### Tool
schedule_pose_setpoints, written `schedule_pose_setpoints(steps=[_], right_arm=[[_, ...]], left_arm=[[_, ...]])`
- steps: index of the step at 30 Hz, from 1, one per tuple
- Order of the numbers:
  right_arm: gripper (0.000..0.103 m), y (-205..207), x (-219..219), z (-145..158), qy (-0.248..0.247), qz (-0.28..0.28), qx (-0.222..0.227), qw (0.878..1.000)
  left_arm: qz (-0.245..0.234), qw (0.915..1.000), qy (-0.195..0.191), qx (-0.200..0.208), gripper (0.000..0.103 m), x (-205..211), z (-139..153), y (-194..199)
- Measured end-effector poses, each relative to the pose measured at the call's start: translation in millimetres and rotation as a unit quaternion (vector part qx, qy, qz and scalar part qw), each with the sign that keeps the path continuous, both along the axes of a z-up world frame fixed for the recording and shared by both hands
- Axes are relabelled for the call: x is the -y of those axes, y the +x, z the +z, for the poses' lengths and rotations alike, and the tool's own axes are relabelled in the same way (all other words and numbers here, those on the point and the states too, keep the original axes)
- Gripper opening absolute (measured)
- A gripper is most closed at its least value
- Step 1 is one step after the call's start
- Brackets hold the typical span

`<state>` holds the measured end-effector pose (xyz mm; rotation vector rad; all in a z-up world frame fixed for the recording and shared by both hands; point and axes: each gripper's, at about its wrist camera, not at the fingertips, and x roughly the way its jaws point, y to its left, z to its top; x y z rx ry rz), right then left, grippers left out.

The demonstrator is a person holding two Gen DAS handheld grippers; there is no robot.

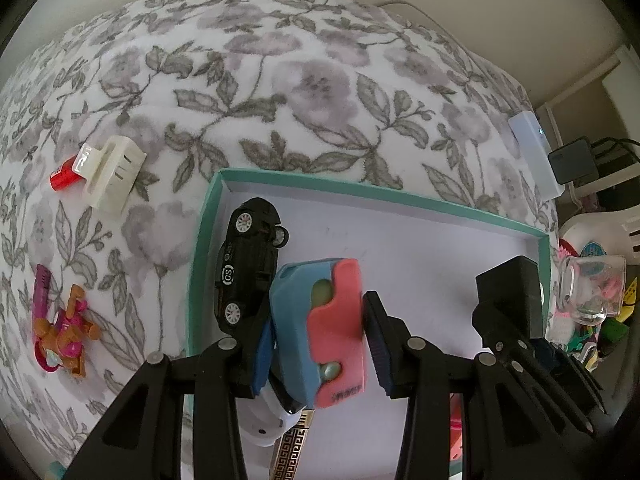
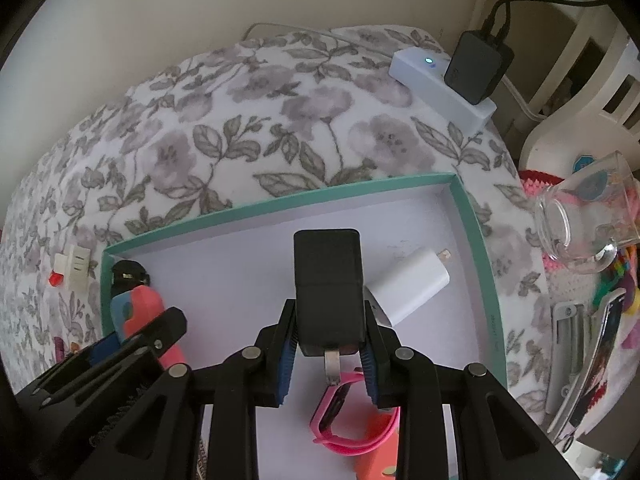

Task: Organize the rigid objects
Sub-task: 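Open the left tool to drop the case while the right tool releases the plug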

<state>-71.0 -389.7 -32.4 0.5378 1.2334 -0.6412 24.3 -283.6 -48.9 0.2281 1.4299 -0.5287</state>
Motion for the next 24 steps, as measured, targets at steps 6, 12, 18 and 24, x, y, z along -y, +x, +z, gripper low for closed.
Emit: schedule_pose_setpoints(steps=[6, 12, 18, 24], right_arm=[[0.031, 0.7, -0.5, 4.3, -0.006, 0.002, 0.002, 1.0], [0.032, 0.9, -2.1, 16.2, -0.012, 0.006, 0.015, 1.0], [0.032, -0.4, -5.8, 36.4, -0.032, 0.007, 0.032, 0.999], [0.032, -3.0, -8.2, 57.7, -0.051, 0.009, 0.051, 0.997]], left_arm=[[-0.001, 1.0, 0.0, 0.002, 0.044, 0.0, 3.1, 0.5], [-0.002, 1.0, -0.008, 0.004, 0.045, -2.0, 12.7, 1.8], [-0.007, 0.9996, -0.02, 0.017, 0.055, -5.5, 29.8, 0.8], [-0.006, 0.9991, -0.028, 0.031, 0.055, -6.4, 41.8, 2.8]])
